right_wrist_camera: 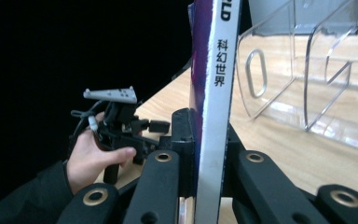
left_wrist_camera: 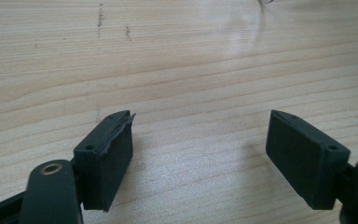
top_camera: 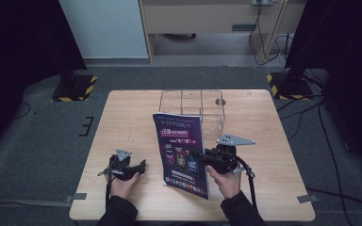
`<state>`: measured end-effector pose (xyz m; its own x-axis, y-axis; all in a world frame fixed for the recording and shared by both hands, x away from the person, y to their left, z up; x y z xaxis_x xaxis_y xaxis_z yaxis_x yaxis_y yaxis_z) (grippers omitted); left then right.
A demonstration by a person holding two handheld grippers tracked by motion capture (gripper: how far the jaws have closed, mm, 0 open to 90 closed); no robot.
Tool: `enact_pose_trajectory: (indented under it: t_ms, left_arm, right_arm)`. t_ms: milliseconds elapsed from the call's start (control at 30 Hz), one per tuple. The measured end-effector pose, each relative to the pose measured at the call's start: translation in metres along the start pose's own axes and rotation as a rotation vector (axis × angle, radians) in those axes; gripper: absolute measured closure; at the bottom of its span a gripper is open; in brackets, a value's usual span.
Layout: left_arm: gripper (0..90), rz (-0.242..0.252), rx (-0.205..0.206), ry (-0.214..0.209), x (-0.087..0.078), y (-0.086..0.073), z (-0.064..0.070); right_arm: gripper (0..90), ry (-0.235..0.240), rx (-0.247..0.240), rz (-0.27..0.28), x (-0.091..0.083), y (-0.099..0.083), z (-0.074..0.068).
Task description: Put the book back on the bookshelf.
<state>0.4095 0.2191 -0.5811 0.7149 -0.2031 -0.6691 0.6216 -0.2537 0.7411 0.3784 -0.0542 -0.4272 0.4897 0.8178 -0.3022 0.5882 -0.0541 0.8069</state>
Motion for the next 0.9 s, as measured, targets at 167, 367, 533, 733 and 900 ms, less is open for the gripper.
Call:
enact_pose_trajectory:
  t_ms: [167,367,533,733,900]
  left_arm:
    - [21.6,-0.010,0.020,0.015,0.001,0.000,0.001]
    - [19.7,-0.027,0.049,0.031,0.002,-0.001,0.003]
    - [16.8,-0.031,0.040,0.039,0.002,-0.001,0.002]
    - [14.0,-0.035,0.035,0.043,0.003,-0.001,0.002]
    - [12.7,-0.038,0.034,0.042,0.003,-0.001,0.002]
  right_arm:
    - [83.0,-0.030,-0.025,0.036,-0.007,0.015,-0.001]
    - [83.0,-0.069,-0.036,0.079,-0.019,0.029,0.004]
    - [83.0,-0.090,-0.037,0.108,-0.028,0.038,0.009]
    - [83.0,-0.117,-0.049,0.132,-0.037,0.048,0.012]
    - [83.0,-0.139,-0.055,0.158,-0.044,0.057,0.016]
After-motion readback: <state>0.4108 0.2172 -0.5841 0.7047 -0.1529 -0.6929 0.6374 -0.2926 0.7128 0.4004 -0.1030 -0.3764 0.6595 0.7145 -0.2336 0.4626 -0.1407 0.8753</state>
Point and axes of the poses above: each handheld gripper's, and its own axes: x roughly forward along the jaws, y roughly out of its top, z roughly to its right, the point moved 7 cm from there along x, roughly forward along the jaws, and after that the axes turned 8 degrees about x, right-handed, at the moved point
